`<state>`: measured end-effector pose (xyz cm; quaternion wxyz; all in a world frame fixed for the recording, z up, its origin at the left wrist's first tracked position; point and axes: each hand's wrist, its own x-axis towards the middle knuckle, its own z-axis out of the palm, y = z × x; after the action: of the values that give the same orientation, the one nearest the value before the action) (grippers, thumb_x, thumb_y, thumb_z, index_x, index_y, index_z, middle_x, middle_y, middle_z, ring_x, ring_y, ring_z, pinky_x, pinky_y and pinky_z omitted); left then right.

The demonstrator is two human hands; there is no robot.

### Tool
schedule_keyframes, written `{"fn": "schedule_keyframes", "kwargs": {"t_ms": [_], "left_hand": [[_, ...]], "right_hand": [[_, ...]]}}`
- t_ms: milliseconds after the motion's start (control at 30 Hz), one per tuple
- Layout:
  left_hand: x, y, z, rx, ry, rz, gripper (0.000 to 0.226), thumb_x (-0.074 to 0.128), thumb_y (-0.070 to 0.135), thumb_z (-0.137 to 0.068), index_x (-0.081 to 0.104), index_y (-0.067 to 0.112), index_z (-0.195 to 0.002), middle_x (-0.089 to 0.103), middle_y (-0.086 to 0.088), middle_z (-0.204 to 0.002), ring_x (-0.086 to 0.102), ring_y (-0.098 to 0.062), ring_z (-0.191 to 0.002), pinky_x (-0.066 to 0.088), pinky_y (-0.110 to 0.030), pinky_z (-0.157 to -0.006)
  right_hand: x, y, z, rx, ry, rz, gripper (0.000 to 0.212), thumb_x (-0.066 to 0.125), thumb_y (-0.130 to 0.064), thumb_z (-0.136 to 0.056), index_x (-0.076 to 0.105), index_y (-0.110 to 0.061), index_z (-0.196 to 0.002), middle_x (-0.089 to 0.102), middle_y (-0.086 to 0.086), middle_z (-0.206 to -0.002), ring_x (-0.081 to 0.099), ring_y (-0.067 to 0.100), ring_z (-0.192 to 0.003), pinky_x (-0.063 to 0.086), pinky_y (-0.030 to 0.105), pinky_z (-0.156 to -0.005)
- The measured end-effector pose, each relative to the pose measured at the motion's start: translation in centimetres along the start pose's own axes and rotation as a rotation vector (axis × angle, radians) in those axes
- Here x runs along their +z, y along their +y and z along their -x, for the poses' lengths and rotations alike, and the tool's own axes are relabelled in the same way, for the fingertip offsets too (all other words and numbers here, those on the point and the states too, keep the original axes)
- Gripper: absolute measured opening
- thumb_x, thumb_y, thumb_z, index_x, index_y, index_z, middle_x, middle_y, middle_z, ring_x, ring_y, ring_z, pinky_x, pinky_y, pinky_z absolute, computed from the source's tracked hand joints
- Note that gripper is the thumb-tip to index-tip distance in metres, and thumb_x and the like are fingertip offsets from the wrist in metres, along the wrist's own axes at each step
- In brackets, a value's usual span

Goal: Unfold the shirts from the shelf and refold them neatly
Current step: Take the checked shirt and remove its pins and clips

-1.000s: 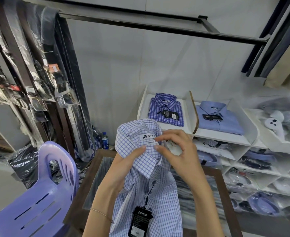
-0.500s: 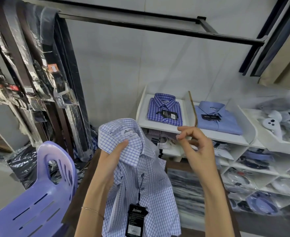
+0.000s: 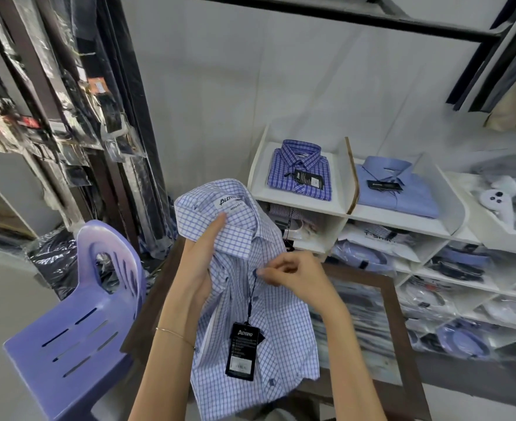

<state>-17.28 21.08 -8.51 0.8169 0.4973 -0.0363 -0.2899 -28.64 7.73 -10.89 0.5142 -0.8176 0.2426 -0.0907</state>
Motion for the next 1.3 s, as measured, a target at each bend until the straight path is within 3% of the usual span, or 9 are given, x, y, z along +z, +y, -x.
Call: {"fn": "schedule_keyframes", "kwargs": {"t_ms": [333,567,667,767,933,1067,1167,1233,1300], "left_hand": [[-0.5,-1.0,-0.6,-0.292,-0.075,0.364,0.042,0.045,0.039,-0.098,0.062,0.003,-0.108,0.073,-0.017,-0.099,0.073,-0.028,-0.084,0.058,-0.045,-0.070],[-1.6,-1.9,-1.3,-0.387,-0.008,0.484,0.047,0.042,0.041,-0.099,0.059,-0.001,-0.110,0.071,-0.024,-0.093,0.062,-0.036,-0.097,0.056,-0.050,-0.065],[-1.9,-2.1,-1.7,-0.349,0.002,0.515,0.054,0.042,0.047,-0.097,0.055,0.002,-0.124,0.066,-0.024,-0.110,0.060,-0.036,-0.104,0.055,-0.052,-0.069],[-2.3,-2.5,-2.1,-0.319,0.004,0.423,0.069,0.042,0.061,-0.090,0.056,0.005,-0.128,0.063,-0.023,-0.122,0.064,-0.036,-0.103,0.058,-0.048,-0.069],[-2.4,-3.0,-1.8,-0.425,-0.026,0.135,0.081,0.038,0.074,-0.084,0.065,0.001,-0.108,0.071,-0.023,-0.099,0.072,-0.033,-0.084,0.060,-0.039,-0.066],[-3.5,-3.4,-2.7,-0.447,0.190,0.070,0.089,0.050,0.078,-0.076,0.060,0.002,-0.122,0.066,-0.024,-0.114,0.064,-0.037,-0.104,0.052,-0.046,-0.088],[-6.1,-4.6,-5.1,-0.399,0.307,0.022,0.116,0.071,0.083,-0.045,0.052,0.010,-0.133,0.063,-0.017,-0.124,0.065,-0.038,-0.105,0.052,-0.053,-0.090],[-7.6,-5.6,-6.9,-0.387,0.283,-0.107,0.133,0.073,0.086,-0.032,0.042,0.015,-0.141,0.055,-0.011,-0.135,0.061,-0.036,-0.110,0.051,-0.056,-0.089],[-6.5,-3.7,-5.3,-0.375,0.203,-0.325,0.129,0.071,0.086,-0.039,0.043,0.011,-0.139,0.056,-0.012,-0.133,0.061,-0.035,-0.109,0.053,-0.053,-0.087]], "right_hand": [[3.2,1.6,-0.3,0.036,0.135,-0.124,0.013,0.083,-0.024,-0.070,0.071,-0.026,-0.068,0.067,-0.006,-0.069,0.056,0.003,-0.064,0.047,0.018,-0.062],[4.2,1.2,0.0,0.055,0.117,-0.234,0.011,0.078,-0.012,-0.076,0.073,-0.003,-0.080,0.070,0.006,-0.076,0.060,0.006,-0.069,0.050,0.018,-0.068],[3.8,0.5,0.3,0.141,0.060,-0.448,0.007,0.066,-0.007,-0.085,0.068,-0.001,-0.084,0.072,0.009,-0.078,0.066,0.013,-0.070,0.054,0.024,-0.071],[3.0,0.0,0.5,0.165,0.021,-0.697,0.012,0.056,-0.008,-0.092,0.064,-0.007,-0.083,0.073,0.011,-0.080,0.070,0.022,-0.076,0.053,0.036,-0.081],[2.0,-0.2,0.4,0.183,0.052,-0.982,0.013,0.056,-0.012,-0.092,0.062,-0.009,-0.081,0.066,0.005,-0.073,0.063,0.020,-0.075,0.052,0.030,-0.070],[1.4,-0.2,0.2,0.202,0.016,-1.243,0.007,0.060,-0.017,-0.086,0.061,-0.011,-0.087,0.068,0.005,-0.082,0.066,0.018,-0.080,0.054,0.032,-0.071],[1.5,-0.7,0.3,0.195,-0.012,-1.302,0.011,0.060,-0.020,-0.083,0.064,-0.013,-0.090,0.070,0.005,-0.092,0.067,0.018,-0.087,0.053,0.033,-0.071],[1.6,-1.1,0.4,0.183,-0.017,-1.317,0.013,0.059,-0.020,-0.084,0.065,-0.014,-0.093,0.071,0.005,-0.097,0.067,0.017,-0.091,0.053,0.033,-0.072],[1.4,-1.5,0.3,0.158,-0.012,-1.337,0.014,0.059,-0.021,-0.085,0.065,-0.014,-0.096,0.071,0.005,-0.101,0.067,0.017,-0.093,0.053,0.034,-0.074]]}}
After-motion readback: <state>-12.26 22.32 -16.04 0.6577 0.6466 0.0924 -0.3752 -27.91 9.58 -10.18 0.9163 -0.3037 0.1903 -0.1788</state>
